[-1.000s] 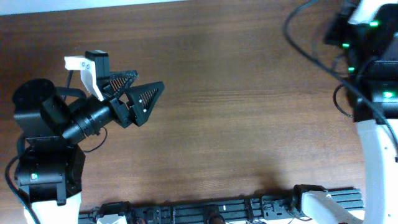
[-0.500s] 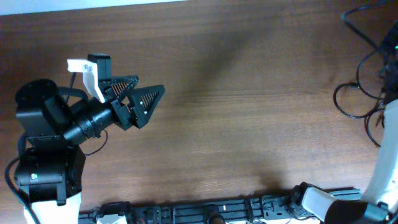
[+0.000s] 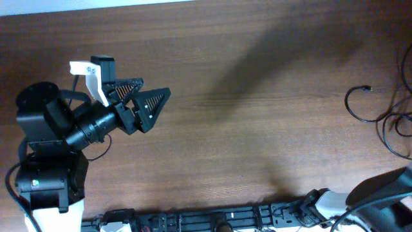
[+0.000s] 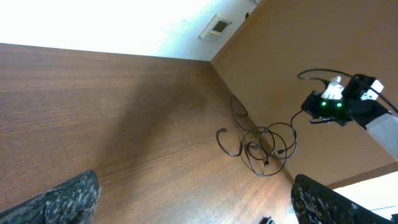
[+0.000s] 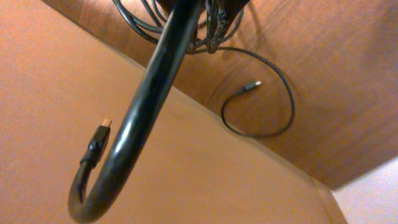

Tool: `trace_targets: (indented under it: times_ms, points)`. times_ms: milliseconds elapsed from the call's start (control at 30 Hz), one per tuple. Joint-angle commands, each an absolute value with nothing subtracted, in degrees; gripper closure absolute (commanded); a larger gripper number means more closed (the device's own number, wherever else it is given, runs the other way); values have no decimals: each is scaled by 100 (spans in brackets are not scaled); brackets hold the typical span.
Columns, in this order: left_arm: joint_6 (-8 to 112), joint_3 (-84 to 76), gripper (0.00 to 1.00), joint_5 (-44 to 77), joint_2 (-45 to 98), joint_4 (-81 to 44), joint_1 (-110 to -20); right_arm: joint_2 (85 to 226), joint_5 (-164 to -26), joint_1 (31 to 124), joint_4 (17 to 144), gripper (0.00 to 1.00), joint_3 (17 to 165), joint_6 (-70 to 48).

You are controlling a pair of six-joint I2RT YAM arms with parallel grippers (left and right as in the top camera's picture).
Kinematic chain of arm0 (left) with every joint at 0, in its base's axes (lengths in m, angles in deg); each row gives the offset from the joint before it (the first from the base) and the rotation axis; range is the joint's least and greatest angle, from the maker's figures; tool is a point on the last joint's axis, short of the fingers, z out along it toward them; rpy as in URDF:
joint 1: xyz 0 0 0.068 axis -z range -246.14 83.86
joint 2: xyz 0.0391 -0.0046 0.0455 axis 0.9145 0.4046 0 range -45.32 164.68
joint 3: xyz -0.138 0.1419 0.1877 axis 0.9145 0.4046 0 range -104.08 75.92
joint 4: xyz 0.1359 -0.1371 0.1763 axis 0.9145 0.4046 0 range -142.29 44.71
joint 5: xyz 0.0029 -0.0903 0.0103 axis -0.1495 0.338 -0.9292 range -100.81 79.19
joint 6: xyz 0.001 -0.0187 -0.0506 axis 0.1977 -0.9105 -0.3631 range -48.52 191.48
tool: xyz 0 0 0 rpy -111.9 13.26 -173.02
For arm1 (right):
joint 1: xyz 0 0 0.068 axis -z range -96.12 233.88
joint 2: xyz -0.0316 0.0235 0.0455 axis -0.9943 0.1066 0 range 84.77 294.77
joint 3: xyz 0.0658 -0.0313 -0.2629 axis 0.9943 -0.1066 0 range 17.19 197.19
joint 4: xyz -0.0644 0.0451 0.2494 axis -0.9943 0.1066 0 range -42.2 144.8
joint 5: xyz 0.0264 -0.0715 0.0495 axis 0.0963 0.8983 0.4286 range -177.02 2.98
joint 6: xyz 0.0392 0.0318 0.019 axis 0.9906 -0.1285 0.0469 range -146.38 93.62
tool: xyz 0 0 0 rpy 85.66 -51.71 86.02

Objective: Untangle cables
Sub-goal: 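Lower the cable onto the right-side pile and open the right gripper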

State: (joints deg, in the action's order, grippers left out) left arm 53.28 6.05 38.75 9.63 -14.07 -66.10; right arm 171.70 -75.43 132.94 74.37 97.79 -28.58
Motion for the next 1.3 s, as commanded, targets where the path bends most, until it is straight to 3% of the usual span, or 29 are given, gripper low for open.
trace_targets:
  times_ms: [0, 267, 300, 367, 500, 733, 1067, 1133, 1267]
  points:
    - [5313, 553, 1, 4054, 928, -1400, -6615, 17503, -7449, 13421, 7391, 96, 9890, -2840]
    - [5313, 553, 1, 4087, 928, -1407, -6615, 17894, -7480, 13419, 7310, 96, 9888, -2674]
    - [5313, 553, 1, 4087, 928, -1405, -6615, 17903, -7477, 13417, 7312, 88, 9888, -2676]
    - [5313, 553, 1, 4089, 928, -1403, -6615, 17903, -7477, 13417, 7310, 1, 9888, -2676]
    - [5313, 553, 1, 4091, 928, -1400, -6615, 17900, -7552, 13410, 7315, 1, 9888, -2676]
    - [5313, 553, 1, 4089, 928, -1403, -6615, 17677, -9412, 13336, 7573, 1, 9888, -2685]
    - [5311, 553, 1, 4094, 928, -1398, -6615, 17817, -9438, 13222, 9614, 1, 9857, -2912]
    - [5313, 553, 1, 4179, 928, -1394, -6615, 17817, -9438, 13218, 9793, 29, 9783, -2827]
    - [5313, 553, 1, 4240, 928, -1400, -6615, 17885, -9530, 13145, 9859, 33, 9558, -2750]
